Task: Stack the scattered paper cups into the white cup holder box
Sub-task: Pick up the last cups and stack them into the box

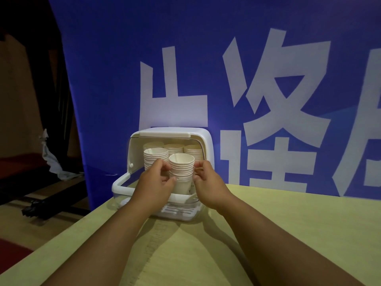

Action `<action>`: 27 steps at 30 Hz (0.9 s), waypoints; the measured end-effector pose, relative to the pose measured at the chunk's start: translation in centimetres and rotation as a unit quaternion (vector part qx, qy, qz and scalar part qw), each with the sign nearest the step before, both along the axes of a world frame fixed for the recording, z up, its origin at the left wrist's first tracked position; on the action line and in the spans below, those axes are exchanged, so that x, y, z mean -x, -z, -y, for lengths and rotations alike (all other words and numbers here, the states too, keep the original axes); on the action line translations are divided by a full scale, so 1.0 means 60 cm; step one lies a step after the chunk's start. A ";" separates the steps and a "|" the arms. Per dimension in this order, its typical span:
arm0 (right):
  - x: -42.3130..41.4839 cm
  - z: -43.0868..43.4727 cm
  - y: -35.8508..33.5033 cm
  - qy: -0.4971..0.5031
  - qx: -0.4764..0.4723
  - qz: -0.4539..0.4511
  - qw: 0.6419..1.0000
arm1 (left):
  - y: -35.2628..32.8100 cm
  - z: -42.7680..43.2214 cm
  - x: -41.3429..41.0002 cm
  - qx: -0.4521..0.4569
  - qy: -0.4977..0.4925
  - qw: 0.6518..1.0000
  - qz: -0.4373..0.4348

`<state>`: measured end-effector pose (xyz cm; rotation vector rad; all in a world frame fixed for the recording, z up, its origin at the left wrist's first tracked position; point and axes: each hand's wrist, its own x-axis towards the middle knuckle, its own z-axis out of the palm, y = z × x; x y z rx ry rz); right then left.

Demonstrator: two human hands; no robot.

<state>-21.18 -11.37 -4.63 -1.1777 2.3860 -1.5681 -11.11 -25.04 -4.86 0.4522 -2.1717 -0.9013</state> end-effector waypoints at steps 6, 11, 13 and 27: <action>0.002 0.000 0.005 0.057 0.021 -0.029 0.998 | -0.004 0.003 -0.001 0.003 -0.013 1.000 0.013; 0.019 0.000 -0.011 0.146 0.086 -0.100 0.980 | -0.012 0.008 -0.008 0.046 -0.065 0.996 -0.028; 0.022 0.000 -0.014 0.107 0.042 -0.122 0.986 | -0.013 0.010 -0.009 0.065 -0.068 0.994 -0.053; 0.010 -0.010 -0.023 0.067 -0.038 -0.129 0.989 | -0.103 0.021 0.029 0.243 -0.086 0.964 0.060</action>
